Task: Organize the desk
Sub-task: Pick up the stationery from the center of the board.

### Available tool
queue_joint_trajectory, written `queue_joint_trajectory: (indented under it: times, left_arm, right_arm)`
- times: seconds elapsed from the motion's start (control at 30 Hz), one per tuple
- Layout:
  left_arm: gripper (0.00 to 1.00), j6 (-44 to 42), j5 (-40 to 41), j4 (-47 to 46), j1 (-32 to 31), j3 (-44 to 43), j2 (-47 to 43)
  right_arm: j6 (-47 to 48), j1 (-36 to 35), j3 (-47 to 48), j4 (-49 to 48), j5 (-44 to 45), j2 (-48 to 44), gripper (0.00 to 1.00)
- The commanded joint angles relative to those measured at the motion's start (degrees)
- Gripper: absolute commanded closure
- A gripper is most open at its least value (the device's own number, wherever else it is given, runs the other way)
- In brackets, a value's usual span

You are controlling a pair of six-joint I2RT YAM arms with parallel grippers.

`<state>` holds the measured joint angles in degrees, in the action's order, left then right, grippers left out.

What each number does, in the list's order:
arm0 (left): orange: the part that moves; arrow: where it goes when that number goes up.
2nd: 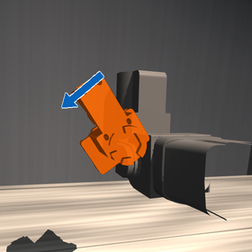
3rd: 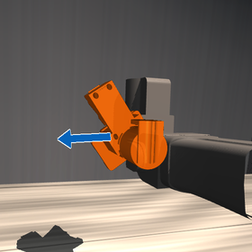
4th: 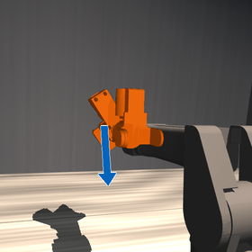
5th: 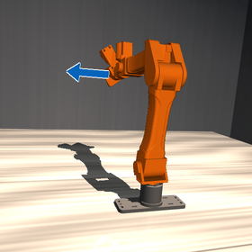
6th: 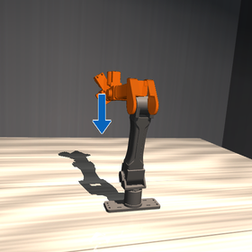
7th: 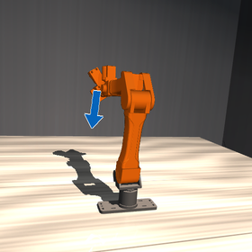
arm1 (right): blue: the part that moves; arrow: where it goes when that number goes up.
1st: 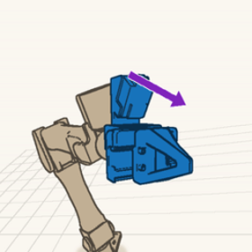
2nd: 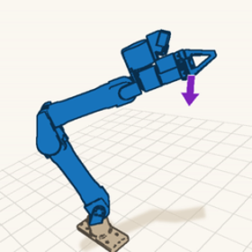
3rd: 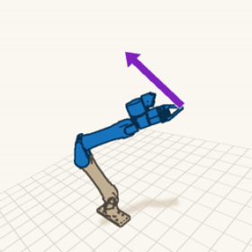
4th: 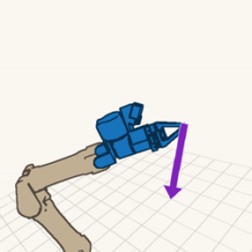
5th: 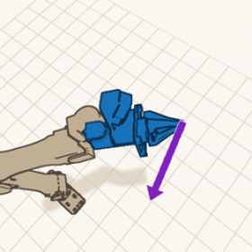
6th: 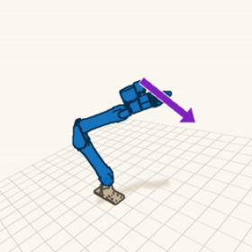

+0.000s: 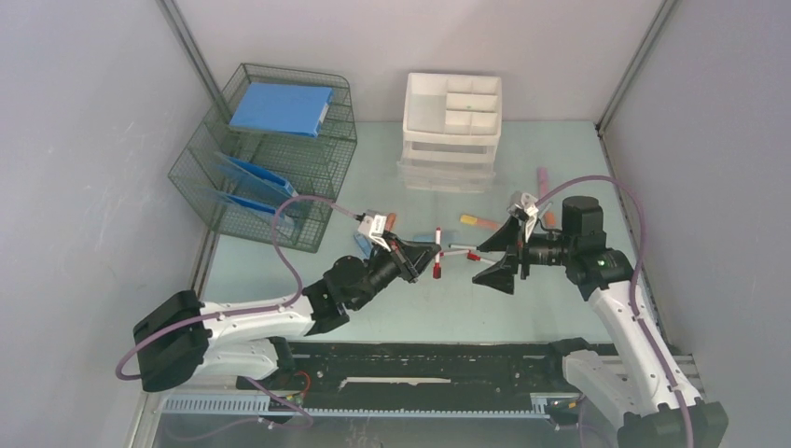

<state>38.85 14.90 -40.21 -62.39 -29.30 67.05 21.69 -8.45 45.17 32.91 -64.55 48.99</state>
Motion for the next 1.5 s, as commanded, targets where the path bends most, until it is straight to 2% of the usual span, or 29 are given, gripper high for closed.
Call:
queue_joint_trajectory:
  times: [0.0, 0.1, 0.3, 0.53, 0.73, 0.8, 1.1, 1.23, 1.27, 1.3, 1.4, 1.47]
  left_arm:
    - [1.00, 4.2, 1.8, -19.5, -0.6, 1.5, 0.9]
    - [1.00, 3.4, 3.5, -22.4, -2.1, 0.4, 2.5]
    - [1.00, 1.4, 9.6, -25.4, -6.9, -1.9, 5.9]
    - [1.00, 1.7, 14.5, -32.1, -9.1, -2.5, 11.2]
    - [1.00, 1.8, 15.0, -35.8, -9.2, -3.1, 13.7]
    - [1.00, 1.8, 15.0, -36.0, -9.2, -3.2, 13.8]
    - [1.00, 3.3, 14.4, -37.3, -9.2, -3.2, 16.1]
    - [0.99, 2.8, 13.9, -37.8, -9.2, -3.6, 16.5]
    - [0.93, 2.4, 13.8, -37.8, -9.2, -3.6, 16.2]
    - [0.83, 1.9, 13.6, -37.8, -9.2, -3.5, 15.9]
    - [0.49, -0.3, 13.2, -37.4, -9.0, -2.5, 13.9]
    - [0.34, -1.4, 12.9, -35.5, -8.5, -1.3, 11.3]
  right_arm:
    - [-17.2, -3.3, -1.4, -13.3, -2.2, 0.6, 0.01]
    - [-23.4, -5.1, -2.3, -18.7, -0.2, 0.0, 0.01]
    - [-30.8, -7.2, -2.5, -23.7, 4.4, -1.4, 0.04]
    - [-30.8, -9.6, -2.5, -23.0, 6.8, -0.7, 0.10]
    - [-30.8, -11.0, -2.4, -23.3, 7.3, 0.9, 0.23]
    - [-30.3, -11.2, -2.2, -23.3, 7.5, 1.8, 0.29]
    - [-26.6, -13.4, 1.1, -19.4, 8.6, 5.5, 0.67]
    - [-24.7, -13.1, 3.2, -17.3, 8.3, 7.2, 0.93]
    - [-23.9, -13.0, 3.7, -16.6, 8.2, 7.6, 0.97]
    - [-22.7, -13.0, 4.2, -15.6, 8.1, 8.0, 1.00]
    - [-14.5, -12.8, 7.2, -9.2, 8.4, 9.3, 1.00]
    - [-6.7, -12.6, 9.8, -3.7, 10.8, 10.2, 1.00]
